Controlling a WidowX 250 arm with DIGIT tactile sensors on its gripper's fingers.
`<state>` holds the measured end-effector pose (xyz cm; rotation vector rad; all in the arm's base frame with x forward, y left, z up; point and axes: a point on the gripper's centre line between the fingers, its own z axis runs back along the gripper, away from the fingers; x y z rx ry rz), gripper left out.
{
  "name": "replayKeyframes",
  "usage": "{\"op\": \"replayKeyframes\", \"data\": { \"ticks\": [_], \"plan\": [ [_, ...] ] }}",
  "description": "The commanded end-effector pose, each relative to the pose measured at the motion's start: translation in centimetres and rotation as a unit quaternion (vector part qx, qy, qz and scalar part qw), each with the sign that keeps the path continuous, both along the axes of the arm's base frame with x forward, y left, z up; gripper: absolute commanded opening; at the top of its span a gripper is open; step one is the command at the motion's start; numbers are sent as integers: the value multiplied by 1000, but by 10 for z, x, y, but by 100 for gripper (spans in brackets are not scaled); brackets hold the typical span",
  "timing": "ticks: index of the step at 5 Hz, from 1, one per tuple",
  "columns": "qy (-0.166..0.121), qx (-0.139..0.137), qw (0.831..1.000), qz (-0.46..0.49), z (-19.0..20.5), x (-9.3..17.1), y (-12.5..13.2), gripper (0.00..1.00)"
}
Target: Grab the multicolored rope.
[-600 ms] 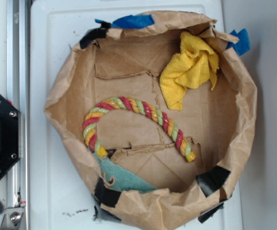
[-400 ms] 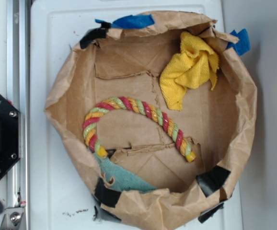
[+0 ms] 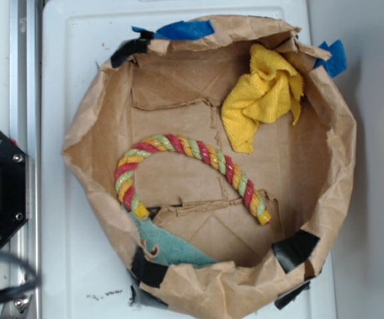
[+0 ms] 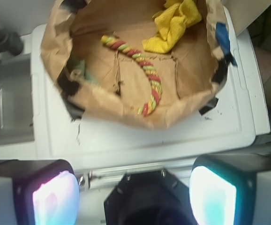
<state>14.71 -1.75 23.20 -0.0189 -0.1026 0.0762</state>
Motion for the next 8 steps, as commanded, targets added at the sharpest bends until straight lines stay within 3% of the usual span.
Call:
{"op": "replayKeyframes", "data": {
  "ticks": [1,2,3,4,7,8],
  "plan": [
    [-27,2,1000,14,-1,46,6,100],
    [-41,32,999,7,-25,66,16,100],
    [-32,16,999,13,-50,81,29,100],
    [-26,19,999,20,-74,88,45,100],
    [-26,19,999,20,-74,88,45,100],
    [-26,25,999,36,-109,97,48,100]
  ]
}}
